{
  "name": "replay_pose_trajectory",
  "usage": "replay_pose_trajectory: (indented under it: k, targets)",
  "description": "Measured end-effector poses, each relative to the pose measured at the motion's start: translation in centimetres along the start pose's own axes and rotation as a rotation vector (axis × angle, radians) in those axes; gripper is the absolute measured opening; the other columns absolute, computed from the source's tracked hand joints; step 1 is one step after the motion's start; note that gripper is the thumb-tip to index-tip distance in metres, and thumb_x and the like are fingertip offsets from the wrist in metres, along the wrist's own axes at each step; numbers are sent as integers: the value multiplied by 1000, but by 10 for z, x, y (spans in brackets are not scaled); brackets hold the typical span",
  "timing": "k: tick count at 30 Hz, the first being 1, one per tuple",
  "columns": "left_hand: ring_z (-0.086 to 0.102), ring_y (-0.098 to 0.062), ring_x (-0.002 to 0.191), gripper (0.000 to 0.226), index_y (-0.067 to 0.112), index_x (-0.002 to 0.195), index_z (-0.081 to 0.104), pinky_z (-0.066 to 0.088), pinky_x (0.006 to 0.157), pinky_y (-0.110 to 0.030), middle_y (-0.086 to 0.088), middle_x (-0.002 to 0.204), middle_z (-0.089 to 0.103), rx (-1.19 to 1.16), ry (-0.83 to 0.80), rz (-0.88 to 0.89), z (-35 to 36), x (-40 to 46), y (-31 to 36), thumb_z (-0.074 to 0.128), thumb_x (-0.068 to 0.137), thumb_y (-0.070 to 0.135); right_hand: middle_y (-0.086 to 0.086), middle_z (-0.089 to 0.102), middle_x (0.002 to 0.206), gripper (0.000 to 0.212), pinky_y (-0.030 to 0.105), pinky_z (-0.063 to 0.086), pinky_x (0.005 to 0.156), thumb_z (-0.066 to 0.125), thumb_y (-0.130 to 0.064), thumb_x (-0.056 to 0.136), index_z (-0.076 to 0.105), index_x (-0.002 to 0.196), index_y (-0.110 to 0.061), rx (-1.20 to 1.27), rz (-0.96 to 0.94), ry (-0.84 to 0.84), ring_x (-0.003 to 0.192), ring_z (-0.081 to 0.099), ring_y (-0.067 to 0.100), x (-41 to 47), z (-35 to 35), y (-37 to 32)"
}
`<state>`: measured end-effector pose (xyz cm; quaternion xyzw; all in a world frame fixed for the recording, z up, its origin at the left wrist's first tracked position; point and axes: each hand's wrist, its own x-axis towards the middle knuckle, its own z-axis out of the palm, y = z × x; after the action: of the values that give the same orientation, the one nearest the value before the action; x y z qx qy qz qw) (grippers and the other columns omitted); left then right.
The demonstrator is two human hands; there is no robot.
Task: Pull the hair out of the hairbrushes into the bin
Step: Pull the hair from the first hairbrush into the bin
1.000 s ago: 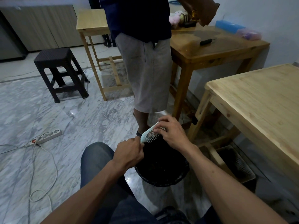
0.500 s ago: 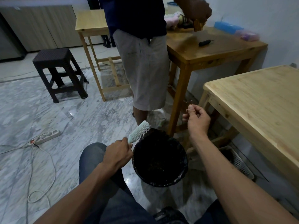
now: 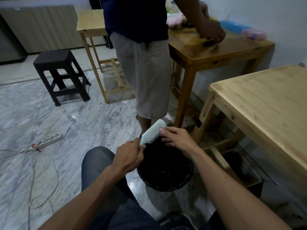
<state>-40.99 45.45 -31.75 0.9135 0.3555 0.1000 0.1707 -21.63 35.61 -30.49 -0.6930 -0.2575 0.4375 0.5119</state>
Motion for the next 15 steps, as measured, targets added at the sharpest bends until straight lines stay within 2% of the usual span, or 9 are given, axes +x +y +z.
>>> replay_pose_trajectory:
  k: [3,5,9,15]
  targets:
    - [47,-24,63,25,18,88,40,31,59,-36,1,72,51,-7,26,4,3,0,4,41,101,39,7,73,80,29,17,56,62,76,-23,91,74,99,4,108,-4,67,62,65,9,0,8,-9]
    - [46,-23,61,24,18,88,40,31,58,-35,2,72,51,13,42,10,4,-1,4,41,101,38,6,69,71,21,16,52,55,76,-19,91,75,89,1,66,2,122,55,58,7,0,9,-11]
    - [45,-23,59,24,17,90,42,31,57,-35,2,70,48,38,58,12,4,1,0,41,101,38,2,70,68,16,19,50,58,75,-20,92,77,81,-8,69,-46,146,58,57,7,-1,4,-7]
    - [49,-27,62,25,14,92,45,33,56,-35,-7,81,62,154,51,-87,1,1,-21,42,101,37,-4,66,59,20,20,49,59,69,-18,96,76,80,-9,149,-92,274,54,54,7,-4,-17,-19]
